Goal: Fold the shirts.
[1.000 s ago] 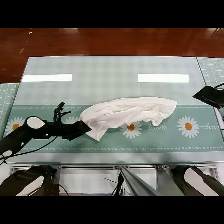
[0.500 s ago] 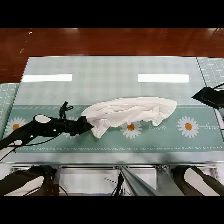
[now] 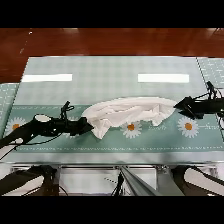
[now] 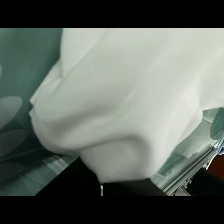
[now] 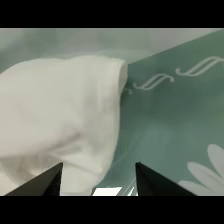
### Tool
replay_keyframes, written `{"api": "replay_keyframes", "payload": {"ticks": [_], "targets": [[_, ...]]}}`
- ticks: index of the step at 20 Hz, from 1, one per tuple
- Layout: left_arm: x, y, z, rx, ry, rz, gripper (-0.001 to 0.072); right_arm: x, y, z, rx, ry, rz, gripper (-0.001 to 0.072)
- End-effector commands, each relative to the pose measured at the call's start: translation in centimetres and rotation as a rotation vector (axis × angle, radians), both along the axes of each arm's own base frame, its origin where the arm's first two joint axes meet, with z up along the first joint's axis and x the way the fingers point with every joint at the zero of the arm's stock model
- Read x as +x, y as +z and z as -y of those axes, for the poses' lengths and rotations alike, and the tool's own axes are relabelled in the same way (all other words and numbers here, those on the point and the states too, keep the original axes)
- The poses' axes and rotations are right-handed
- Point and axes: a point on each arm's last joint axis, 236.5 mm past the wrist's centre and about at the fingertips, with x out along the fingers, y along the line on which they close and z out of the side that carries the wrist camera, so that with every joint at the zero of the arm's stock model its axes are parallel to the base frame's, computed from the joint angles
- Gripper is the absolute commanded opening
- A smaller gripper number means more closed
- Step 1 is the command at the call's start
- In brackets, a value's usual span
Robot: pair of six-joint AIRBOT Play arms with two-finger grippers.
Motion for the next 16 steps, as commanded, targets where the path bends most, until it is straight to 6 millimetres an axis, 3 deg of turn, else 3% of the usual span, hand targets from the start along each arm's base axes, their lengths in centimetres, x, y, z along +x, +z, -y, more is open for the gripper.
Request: {"api": "replay_keyframes", "payload": {"ticks": [1,4,5,6,7,9,10,12,14,16], "targets": [[-0.2,0.4,0.4,-0.019,-0.025,0.011,0.0028,0.4,-2.8,-0.9,0.054,-0.07,-0.008,0.0541],[0.2,0.8,0.5,-0.022,-0.049,0.042,0.0029,1.8,-4.0,-2.9,0.038,-0.043,0.014,0.0516],[0.6,1.1,0.6,-0.024,-0.049,0.053,0.0029,2.4,-4.4,-4.0,0.021,-0.019,0.028,0.0376],[1.0,1.6,0.8,-0.03,-0.052,0.066,0.0028,2.9,-4.2,-4.9,0.002,0.013,0.057,0.0164],[1.5,2.3,1.0,-0.043,-0.062,0.081,0.0029,3.3,-3.6,-5.7,0.0,0.052,0.081,0.0022],[3.2,4.8,1.6,-0.071,-0.088,0.152,0.0028,4.6,-0.3,-6.1,-0.011,0.139,0.164,0.0021],[4.6,7.0,1.7,-0.089,-0.094,0.218,0.0028,5.4,2.2,-5.6,-0.021,0.153,0.216,0.0021],[8.1,13.0,0.8,-0.109,-0.062,0.392,0.0028,7.4,9.4,-3.7,-0.062,0.139,0.376,0.0021],[11.7,21.7,-1.9,-0.1,0.003,0.64,0.0028,8.5,18.1,-1.4,-0.163,0.11,0.576,0.0021],[13.2,32.4,-5.3,-0.038,0.051,0.957,0.0028,8.1,27.1,0.2,-0.28,0.071,0.779,0.0021]]}}
